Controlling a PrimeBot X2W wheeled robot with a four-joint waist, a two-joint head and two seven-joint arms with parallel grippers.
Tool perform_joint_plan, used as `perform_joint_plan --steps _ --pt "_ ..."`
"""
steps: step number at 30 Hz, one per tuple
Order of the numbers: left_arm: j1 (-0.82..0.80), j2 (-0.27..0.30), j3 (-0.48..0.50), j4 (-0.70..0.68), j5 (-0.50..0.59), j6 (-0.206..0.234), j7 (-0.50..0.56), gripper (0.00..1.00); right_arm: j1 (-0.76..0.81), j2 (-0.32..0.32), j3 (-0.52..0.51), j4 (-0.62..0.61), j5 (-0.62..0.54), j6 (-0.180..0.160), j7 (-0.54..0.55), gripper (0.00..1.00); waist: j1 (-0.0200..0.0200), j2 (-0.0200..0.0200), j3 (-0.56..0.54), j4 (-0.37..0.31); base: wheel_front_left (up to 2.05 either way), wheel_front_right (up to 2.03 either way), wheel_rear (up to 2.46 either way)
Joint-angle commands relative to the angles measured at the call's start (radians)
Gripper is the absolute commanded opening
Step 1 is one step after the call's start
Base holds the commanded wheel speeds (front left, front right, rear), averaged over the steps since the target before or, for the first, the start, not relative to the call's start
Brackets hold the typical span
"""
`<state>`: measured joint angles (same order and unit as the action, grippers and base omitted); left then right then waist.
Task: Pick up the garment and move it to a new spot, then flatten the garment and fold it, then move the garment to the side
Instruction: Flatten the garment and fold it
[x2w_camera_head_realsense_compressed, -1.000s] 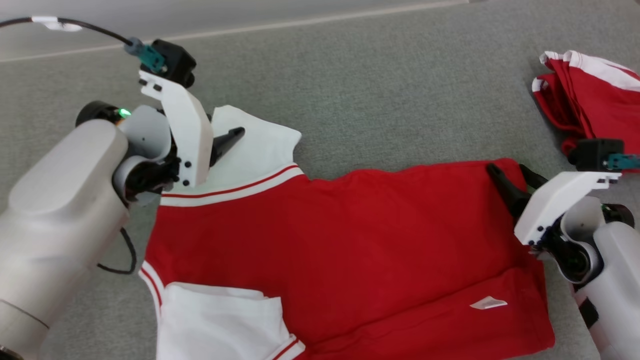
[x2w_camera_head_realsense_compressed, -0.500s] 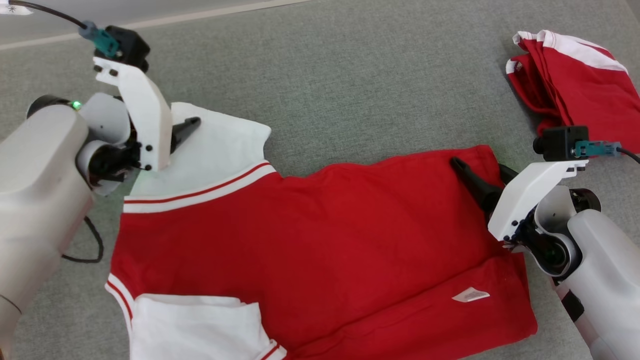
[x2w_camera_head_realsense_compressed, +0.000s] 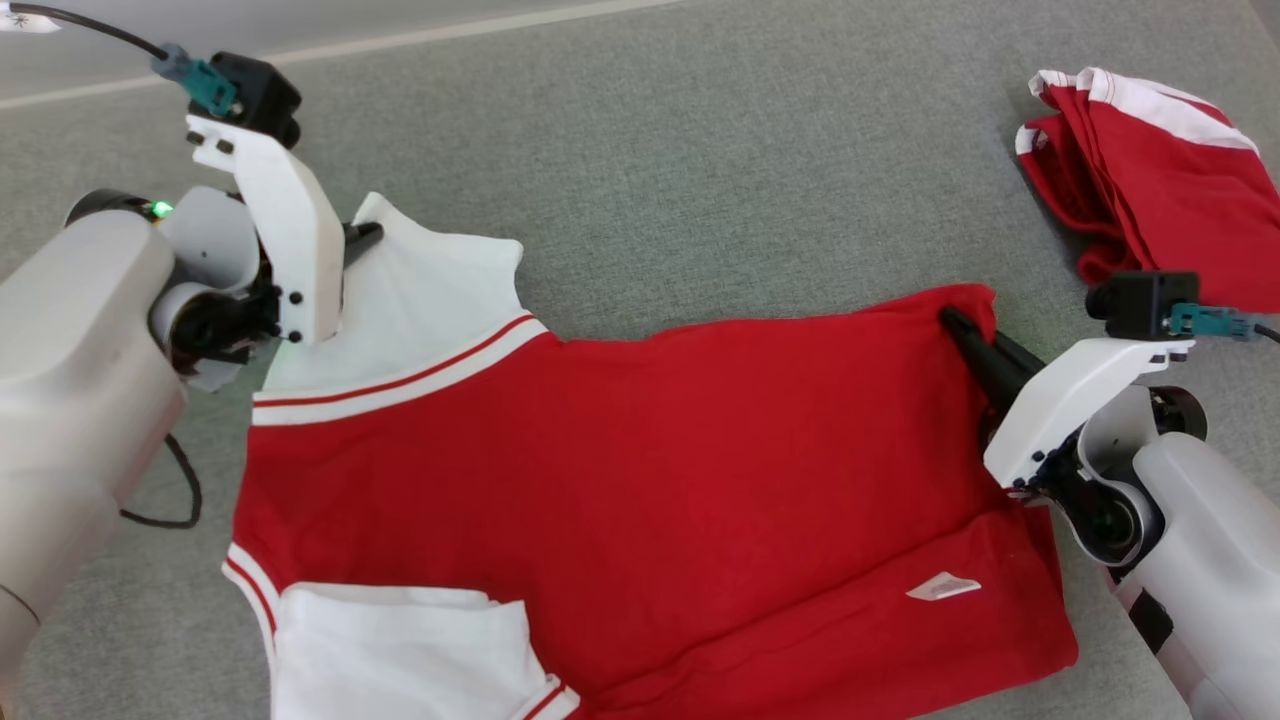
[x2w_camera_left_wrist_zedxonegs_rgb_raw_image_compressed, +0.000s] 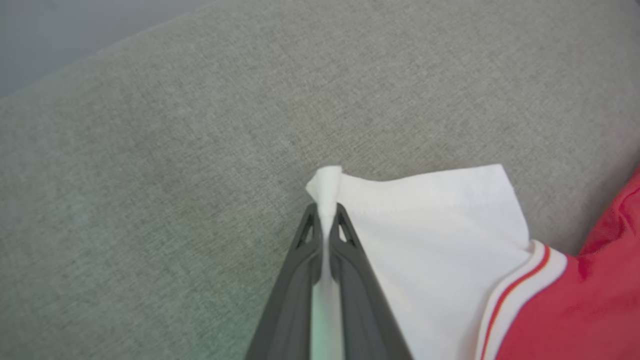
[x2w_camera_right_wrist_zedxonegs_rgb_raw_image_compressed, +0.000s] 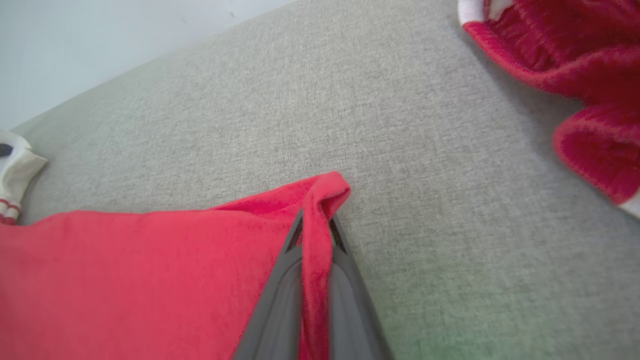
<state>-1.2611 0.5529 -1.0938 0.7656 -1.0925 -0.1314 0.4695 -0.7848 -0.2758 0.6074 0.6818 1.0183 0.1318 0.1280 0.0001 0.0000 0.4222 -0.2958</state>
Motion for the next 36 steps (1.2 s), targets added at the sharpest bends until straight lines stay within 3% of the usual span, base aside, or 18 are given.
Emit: perform_joint_plan --steps 1,9,18,27,36 --pt "-0.005 0.001 -0.003 0.006 -0.006 0.002 -0.009 0.00 -0.015 -0.007 -0.001 0.008 0.011 -0.002 -0.015 0.00 -0.0001 0.0000 -0.007 0.005 0.00 0.00 0.00" --pt "0.008 -0.009 -0.033 0.050 -0.028 0.002 -0.051 0.00 -0.003 -0.009 -0.039 0.100 0.043 -0.003 -0.179 0.00 -0.0001 0.0000 -0.075 0.043 0.00 0.00 0.00" --pt "0.081 -0.025 -0.077 -0.014 -0.098 0.002 -0.056 0.00 0.070 -0.041 -0.006 0.087 0.082 -0.003 -0.242 0.00 -0.0001 0.0000 -0.195 0.092 0.00 0.00 0.00" --pt "0.166 0.028 -0.124 -0.171 -0.224 0.002 0.066 0.00 0.179 -0.109 0.033 0.068 0.127 -0.003 -0.258 0.00 -0.0001 0.0000 -0.325 0.151 0.00 0.00 0.00" --pt "0.257 0.069 -0.150 -0.330 -0.344 0.002 0.242 0.00 0.244 -0.167 0.100 0.062 0.154 -0.003 -0.189 0.00 -0.0001 0.0000 -0.391 0.192 0.00 0.00 0.00"
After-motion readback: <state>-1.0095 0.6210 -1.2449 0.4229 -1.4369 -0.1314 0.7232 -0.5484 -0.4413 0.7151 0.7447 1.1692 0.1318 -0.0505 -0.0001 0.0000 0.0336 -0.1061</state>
